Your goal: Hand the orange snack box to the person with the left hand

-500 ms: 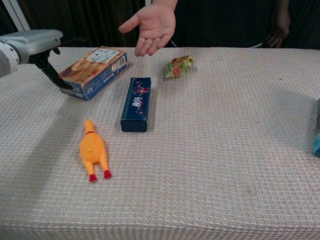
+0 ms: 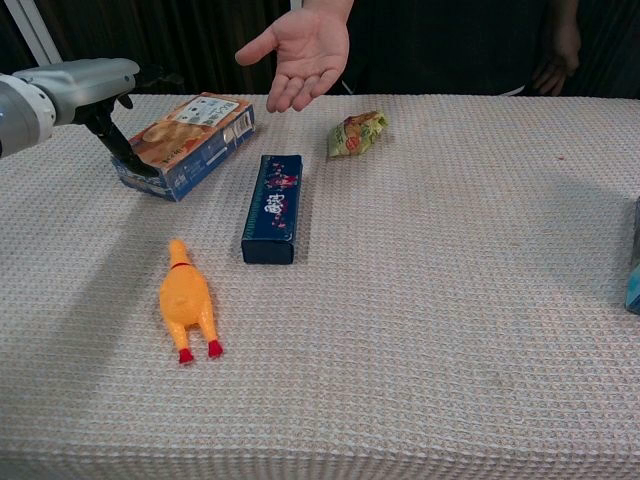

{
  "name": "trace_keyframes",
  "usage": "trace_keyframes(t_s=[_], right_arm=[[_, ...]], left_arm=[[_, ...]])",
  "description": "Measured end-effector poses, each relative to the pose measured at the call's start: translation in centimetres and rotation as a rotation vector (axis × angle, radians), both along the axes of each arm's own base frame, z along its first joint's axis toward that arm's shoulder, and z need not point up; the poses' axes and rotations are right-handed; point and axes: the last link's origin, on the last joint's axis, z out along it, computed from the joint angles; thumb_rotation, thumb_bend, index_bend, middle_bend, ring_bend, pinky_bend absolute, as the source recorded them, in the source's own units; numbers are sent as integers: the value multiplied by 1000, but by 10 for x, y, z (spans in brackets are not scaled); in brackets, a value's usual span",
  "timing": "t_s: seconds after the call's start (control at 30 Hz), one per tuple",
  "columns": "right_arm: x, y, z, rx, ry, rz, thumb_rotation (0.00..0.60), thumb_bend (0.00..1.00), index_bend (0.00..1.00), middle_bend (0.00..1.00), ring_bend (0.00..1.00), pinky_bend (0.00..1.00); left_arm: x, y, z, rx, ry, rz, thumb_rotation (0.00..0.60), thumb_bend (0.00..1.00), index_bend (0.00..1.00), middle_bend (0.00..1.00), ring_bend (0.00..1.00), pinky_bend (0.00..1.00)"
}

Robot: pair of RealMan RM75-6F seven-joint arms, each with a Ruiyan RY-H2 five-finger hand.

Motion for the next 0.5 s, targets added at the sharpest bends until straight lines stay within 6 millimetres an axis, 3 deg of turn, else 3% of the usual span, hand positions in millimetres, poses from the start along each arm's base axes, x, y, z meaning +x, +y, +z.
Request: trace_keyframes(t_s=[0.13,0.3,0.4,0.5], right_arm=[[-2,0,-1,12,8,-9,600,147,0,0,0,0],[-4,1,1,7,9,-17,600,146,0,0,0,0],[-5,0,1,6,9,-19,600,146,0,0,0,0],[-6,0,1,7,7,-21,600,146,0,0,0,0]], left_arm=[[8,5,-4,-8,-20,4,584,7,0,0,14,189],[12,17,-11,3,-43,54,387,0,0,0,0,118],[13,22,-16,-13,-69,118,344,0,0,0,0,112],[17,27,-21,-20,-69,177,338,0,0,0,0,109]])
